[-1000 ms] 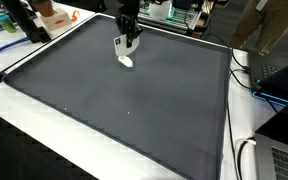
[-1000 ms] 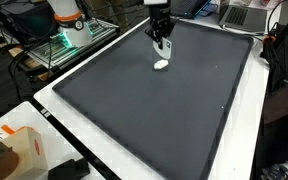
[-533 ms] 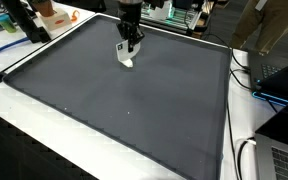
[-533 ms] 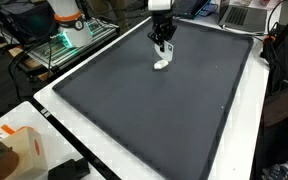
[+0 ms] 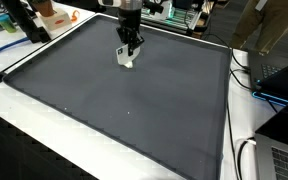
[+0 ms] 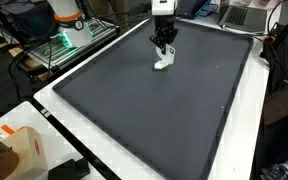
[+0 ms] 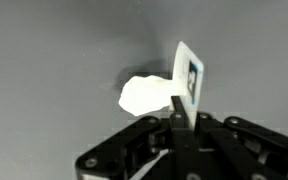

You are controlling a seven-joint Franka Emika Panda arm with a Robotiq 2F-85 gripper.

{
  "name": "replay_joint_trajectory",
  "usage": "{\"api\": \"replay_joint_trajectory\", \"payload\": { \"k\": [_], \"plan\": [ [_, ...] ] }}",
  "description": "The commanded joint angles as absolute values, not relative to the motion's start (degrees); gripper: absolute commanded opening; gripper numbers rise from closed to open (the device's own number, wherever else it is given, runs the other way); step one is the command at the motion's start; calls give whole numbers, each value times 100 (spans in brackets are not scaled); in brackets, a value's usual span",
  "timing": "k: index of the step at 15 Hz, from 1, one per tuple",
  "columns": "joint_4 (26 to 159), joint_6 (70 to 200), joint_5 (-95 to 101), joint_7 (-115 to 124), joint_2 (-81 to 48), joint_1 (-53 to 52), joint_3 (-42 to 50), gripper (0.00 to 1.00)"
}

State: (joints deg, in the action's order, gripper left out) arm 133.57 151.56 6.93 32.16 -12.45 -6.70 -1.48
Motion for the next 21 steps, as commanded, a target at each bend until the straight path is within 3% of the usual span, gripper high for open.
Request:
{"api": "replay_joint_trajectory", "payload": {
  "k": [1, 21],
  "plan": [
    [13160, 15252, 856, 3209, -1677, -809, 45, 1],
    [12057, 13054, -487, 1872, -2425, -435, -148, 1]
  ]
}}
